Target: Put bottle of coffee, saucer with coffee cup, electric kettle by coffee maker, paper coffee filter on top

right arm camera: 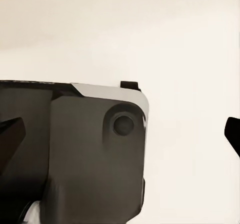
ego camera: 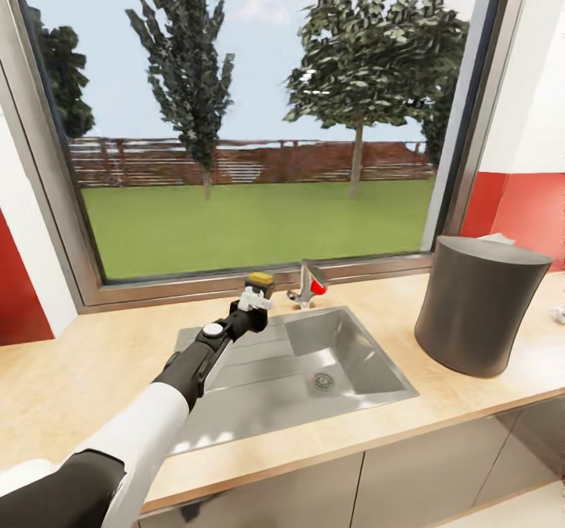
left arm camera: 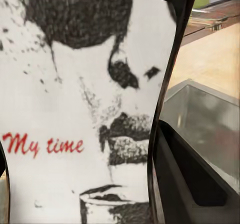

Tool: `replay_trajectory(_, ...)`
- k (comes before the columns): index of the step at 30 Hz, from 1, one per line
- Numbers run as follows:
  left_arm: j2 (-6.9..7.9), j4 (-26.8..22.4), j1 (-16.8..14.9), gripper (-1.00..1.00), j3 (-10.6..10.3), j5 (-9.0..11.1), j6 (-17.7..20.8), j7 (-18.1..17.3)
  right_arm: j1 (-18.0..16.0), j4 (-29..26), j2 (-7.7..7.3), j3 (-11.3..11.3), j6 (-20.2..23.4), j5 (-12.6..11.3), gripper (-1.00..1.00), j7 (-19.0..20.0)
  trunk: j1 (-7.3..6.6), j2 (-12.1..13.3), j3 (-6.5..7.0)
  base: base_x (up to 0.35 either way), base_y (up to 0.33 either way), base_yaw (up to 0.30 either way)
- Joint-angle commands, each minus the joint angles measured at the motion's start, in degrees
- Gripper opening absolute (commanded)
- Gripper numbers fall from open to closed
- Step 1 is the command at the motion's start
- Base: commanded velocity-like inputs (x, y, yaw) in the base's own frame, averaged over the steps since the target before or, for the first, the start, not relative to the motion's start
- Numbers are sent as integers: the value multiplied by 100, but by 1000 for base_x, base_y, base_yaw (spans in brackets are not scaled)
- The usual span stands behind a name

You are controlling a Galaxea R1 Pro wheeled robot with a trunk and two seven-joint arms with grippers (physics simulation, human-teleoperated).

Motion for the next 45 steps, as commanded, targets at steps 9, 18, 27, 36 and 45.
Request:
replay_trajectory(9, -35, -37, 224, -100, -56, 4, 20, -47, 0, -75, -8, 32, -12, -74, 100, 2, 2, -5, -2, 9, -273, -94)
replay_trajectory(18, -90, -36, 324, -100, -63, 12, -229, -464, 0, -77, -10, 22, -12, -83, 100, 2, 2, -5, -2, 0, -273, -256)
replay_trajectory(27, -83, -7, 327, -100, -43, 62, -221, -488, 0, -77, -5, 24, -12, -83, 100, 2, 2, -5, -2, 87, -245, -221)
replay_trajectory(36, -48, 0, 648, -100, -36, 347, -1121, -489, 0, -77, -1, 38, -12, -77, 100, -3, 2, -5, -2, 125, -73, -3)
replay_trajectory(45, -77, 317, 741, -100, -47, 359, -1356, -475, 0, -70, -9, 74, -12, -38, 100, 0, 2, -5, -2, 61, -36, 0)
